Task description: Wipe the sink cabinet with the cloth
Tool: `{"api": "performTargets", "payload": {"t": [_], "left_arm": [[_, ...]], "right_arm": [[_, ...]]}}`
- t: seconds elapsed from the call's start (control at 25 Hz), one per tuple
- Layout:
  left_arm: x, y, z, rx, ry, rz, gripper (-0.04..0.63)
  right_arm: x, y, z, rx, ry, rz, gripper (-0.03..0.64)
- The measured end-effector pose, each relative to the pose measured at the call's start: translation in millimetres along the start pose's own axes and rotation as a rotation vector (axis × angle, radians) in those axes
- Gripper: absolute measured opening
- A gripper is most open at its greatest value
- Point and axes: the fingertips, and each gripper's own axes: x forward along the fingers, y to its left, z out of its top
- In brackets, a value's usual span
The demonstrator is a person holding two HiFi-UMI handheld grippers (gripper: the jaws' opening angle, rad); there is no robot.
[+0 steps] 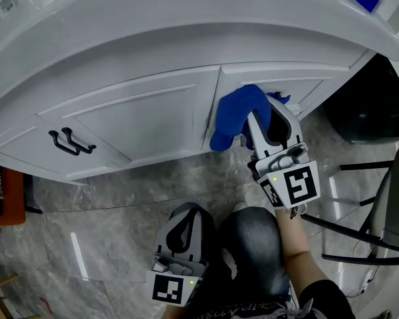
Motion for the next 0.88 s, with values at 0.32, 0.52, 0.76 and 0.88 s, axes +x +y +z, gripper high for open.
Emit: {"api": "performTargets", "payload": {"t": [0.32, 0.52, 0.76, 0.88], "left_arm": [[-20, -4, -22, -0.040, 0.031, -0.012, 0.005], [-21, -12, -17, -0.008, 0.036, -0.036, 0.005], [-11, -21, -16, 0.061, 0.063, -0.047, 0.005], [-6, -31, -13, 0.057, 0.059, -0.077, 0.005]], "right_arm": [[-12, -21, -13, -0.007, 0.032, -0.103, 0.114], [-21, -36, -4, -0.012, 0.046, -0.160, 0.114], [-42, -65, -3, 0.072, 0.028, -0.224, 0.114], [-47, -67, 4, 0.113, -0.017, -0.202, 0.114]]}}
